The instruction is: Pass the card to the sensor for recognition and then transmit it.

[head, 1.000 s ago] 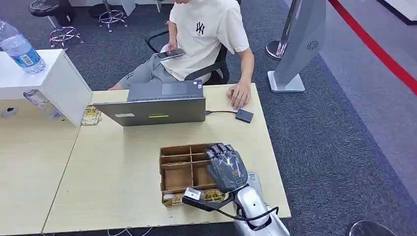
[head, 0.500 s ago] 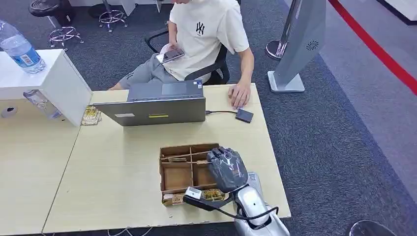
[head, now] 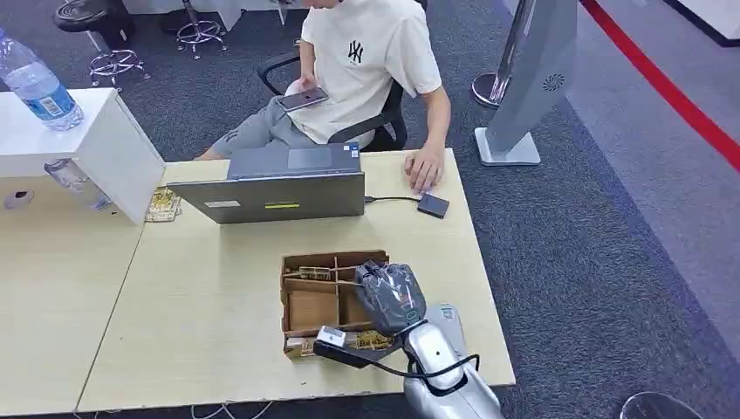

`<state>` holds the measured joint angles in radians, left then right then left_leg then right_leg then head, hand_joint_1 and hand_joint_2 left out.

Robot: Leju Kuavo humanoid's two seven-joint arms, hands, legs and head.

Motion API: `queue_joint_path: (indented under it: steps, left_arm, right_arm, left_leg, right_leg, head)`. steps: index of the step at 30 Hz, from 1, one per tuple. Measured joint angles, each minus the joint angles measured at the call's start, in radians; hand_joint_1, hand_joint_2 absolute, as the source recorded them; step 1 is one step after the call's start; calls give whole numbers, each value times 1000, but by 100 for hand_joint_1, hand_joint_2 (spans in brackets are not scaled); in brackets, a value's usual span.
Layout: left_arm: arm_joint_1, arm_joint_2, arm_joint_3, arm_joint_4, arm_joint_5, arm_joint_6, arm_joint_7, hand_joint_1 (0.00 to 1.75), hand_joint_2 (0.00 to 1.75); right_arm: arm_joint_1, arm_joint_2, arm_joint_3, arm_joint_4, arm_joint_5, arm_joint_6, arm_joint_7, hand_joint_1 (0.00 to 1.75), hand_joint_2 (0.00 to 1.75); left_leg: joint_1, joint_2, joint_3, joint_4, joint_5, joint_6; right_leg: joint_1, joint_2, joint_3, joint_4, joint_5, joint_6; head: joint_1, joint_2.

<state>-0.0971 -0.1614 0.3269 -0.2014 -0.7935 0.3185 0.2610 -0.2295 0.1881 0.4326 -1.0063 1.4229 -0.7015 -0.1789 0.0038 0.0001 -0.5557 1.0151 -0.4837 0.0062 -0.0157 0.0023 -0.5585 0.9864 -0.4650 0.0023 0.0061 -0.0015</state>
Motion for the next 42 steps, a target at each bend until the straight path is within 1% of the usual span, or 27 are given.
queue_joint_path:
  steps: [3, 5, 7, 10, 12, 14, 19, 20, 22, 23, 26, 29, 31, 32, 34, 37, 40, 42]
  left_arm:
    - [-17, -8, -9, 0, -6, -5, -1, 0, 0]
    - [-17, -8, -12, 0, -14, -7, -4, 0, 0]
    - [-16, -8, -12, 0, -20, -7, -7, 0, 0]
    - [-16, -9, -12, 0, -25, -7, -13, 0, 0]
    - [-16, -12, -12, 0, -31, -7, -18, 0, 0]
    - [-16, -13, -12, 0, -34, -7, -19, 0, 0]
    - [-16, -14, -12, 0, -35, -7, -19, 0, 0]
    - [-16, -14, -12, 0, -35, -7, -19, 0, 0]
    - [-16, -15, -11, 0, -38, -7, -23, 0, 0]
    - [-16, -16, -11, 0, -40, -6, -24, 0, 0]
    - [-14, -16, -11, 0, -42, -3, -35, 0, 0]
    - [-11, -16, -11, 0, -45, 0, -43, 0, 0]
    - [-10, -16, -11, 0, -51, 0, -47, 0, 0]
    - [-9, -16, -11, 0, -54, 0, -49, 0, 0]
    - [-10, -17, -11, 0, -58, 0, -51, 0, 0]
    - [-10, -18, -11, 0, -69, -3, -51, 0, 0]
    - [-12, -19, -11, 0, -83, -15, -48, 0, 0]
    - [-13, -23, -11, 0, -97, -25, -39, 0, 0]
  right_arm:
    - [-21, 8, 10, 27, -31, 0, -6, 175, 175]
    - [-22, 8, 10, 28, -58, 0, -24, 175, 175]
    - [-19, 11, 6, 16, -97, 0, -58, 175, 175]
    - [-6, 28, -15, -27, -188, 0, -130, 175, 175]
    - [-1, 37, -25, -59, -253, 0, -156, 175, 175]
    - [0, 44, -30, -85, -277, 0, -164, 175, 175]
    - [3, 52, -37, -115, -291, 0, -170, 175, 175]
    - [5, 52, -38, -122, -312, 0, -178, 175, 175]
    - [9, 52, -37, -144, -390, 0, -184, 175, 175]
    - [9, 51, -31, -161, -448, 6, -171, 175, 175]
    - [13, 34, -3, -248, -635, 58, -153, 175, 175]
    - [33, 18, 7, -361, -815, 123, -183, 175, 175]
    - [48, 8, 10, -432, -897, 159, -203, 175, 175]
    - [56, 5, 12, -461, -915, 169, -209, 175, 175]
    - [68, 0, 19, -515, -925, 178, -220, 175, 175]
    - [72, -5, 27, -557, -903, 177, -226, 175, 175]
    - [58, -7, 43, -563, -840, 154, -221, 175, 175]
    - [34, -7, 53, -559, -773, 124, -209, 175, 175]
  left_leg:
    - [0, 0, 1, 0, 1, -1]
    - [0, 0, 1, 0, 1, -1]
    - [0, 0, 0, 0, 1, -1]
    - [0, 0, -1, 0, 1, -1]
    - [0, 0, -2, 0, 1, -1]
    - [0, 0, -2, 0, 1, -1]
    - [0, 0, -2, 0, 1, -1]
    - [0, 0, -2, 0, 1, -1]
    - [0, 0, -2, 0, 1, -1]
    - [0, 0, -2, 0, 1, -1]
    - [0, 0, -2, 0, 1, -1]
    - [0, 0, -3, 0, 1, -1]
    - [0, 0, -3, 0, 1, -1]
    - [0, 0, -3, 0, 1, -1]
    - [0, 0, -3, 0, 0, -1]
    - [0, 0, -3, 0, 0, -1]
    - [0, 0, -3, 0, 1, -1]
    - [0, 0, -3, 0, 1, -1]
  right_leg:
    - [0, 1, 0, 0, 2, -1]
    - [0, 1, 0, 0, 2, -1]
    - [0, 1, -1, 0, 1, -1]
    - [0, 1, -2, 0, 1, -1]
    - [0, 1, -3, 0, 1, -1]
    - [0, 1, -3, 0, 1, -1]
    - [0, 1, -3, 0, 1, -1]
    - [0, 1, -3, 0, 1, -1]
    - [0, 1, -3, 0, 1, -1]
    - [0, 1, -3, 0, 1, -1]
    - [0, 1, -3, 0, 1, -1]
    - [0, 1, -3, 0, 1, -1]
    - [0, 1, -3, 0, 1, -1]
    - [0, 1, -4, 0, 1, -1]
    - [0, 1, -4, 0, 1, -1]
    - [0, 1, -4, 0, 1, 0]
    - [0, 1, -4, 0, 1, -1]
    - [0, 1, -4, 0, 1, -1]
  head:
    - [0, 0]
    - [0, 0]
    - [0, 0]
    - [0, 0]
    - [0, 0]
    - [0, 0]
    - [0, 0]
    - [0, 0]
    - [0, 0]
    - [0, 0]
    - [0, 0]
    - [0, 0]
    - [0, 0]
    - [0, 0]
    - [0, 0]
    - [0, 0]
    - [0, 0]
    - [0, 0]
